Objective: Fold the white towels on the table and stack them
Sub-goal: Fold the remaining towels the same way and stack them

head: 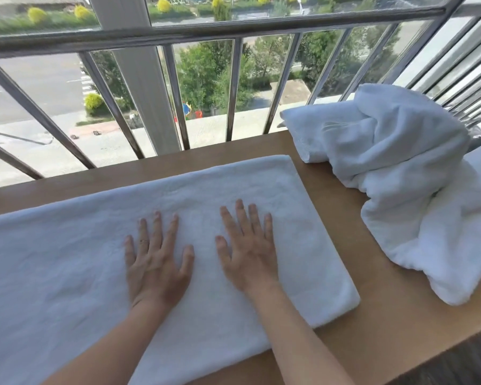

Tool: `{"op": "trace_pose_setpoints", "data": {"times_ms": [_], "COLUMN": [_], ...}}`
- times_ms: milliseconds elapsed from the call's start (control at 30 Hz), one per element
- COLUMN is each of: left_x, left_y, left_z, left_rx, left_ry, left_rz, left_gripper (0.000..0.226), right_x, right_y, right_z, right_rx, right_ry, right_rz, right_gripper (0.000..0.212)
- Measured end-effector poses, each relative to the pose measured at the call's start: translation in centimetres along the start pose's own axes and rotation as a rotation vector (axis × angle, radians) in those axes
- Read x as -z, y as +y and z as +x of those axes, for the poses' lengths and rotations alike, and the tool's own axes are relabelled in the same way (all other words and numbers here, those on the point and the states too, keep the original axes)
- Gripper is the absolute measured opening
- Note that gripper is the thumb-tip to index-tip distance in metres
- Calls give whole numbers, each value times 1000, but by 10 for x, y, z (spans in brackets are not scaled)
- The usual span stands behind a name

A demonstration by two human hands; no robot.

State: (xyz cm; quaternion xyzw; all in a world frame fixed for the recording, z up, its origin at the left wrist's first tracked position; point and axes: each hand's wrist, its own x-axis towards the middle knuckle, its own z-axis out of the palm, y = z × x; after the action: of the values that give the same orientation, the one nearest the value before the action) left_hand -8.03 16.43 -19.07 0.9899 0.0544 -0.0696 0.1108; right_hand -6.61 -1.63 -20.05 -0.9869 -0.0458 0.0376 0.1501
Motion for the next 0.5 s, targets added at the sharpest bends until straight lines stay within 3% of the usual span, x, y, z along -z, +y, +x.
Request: {"op": "trace_pose_setpoints", "data": {"times_ms": [167, 367, 500], "left_x": [-3, -5, -6], "left_y": [0, -2, -2], "left_z": [0, 3, 4], "left_rx": [-11, -4, -2], "left_ry": [-11, -2, 15], "left_rz": [33, 47, 50], "left_gripper": [76, 72, 71], "right_x": [-4, 21, 30], "right_y": [0, 70, 81], "right_z": [71, 127, 120], "right_rx": [36, -164, -192], "right_ry": [-86, -76, -79], "right_rz": [-81, -124, -82], "right_gripper": [63, 63, 61]}}
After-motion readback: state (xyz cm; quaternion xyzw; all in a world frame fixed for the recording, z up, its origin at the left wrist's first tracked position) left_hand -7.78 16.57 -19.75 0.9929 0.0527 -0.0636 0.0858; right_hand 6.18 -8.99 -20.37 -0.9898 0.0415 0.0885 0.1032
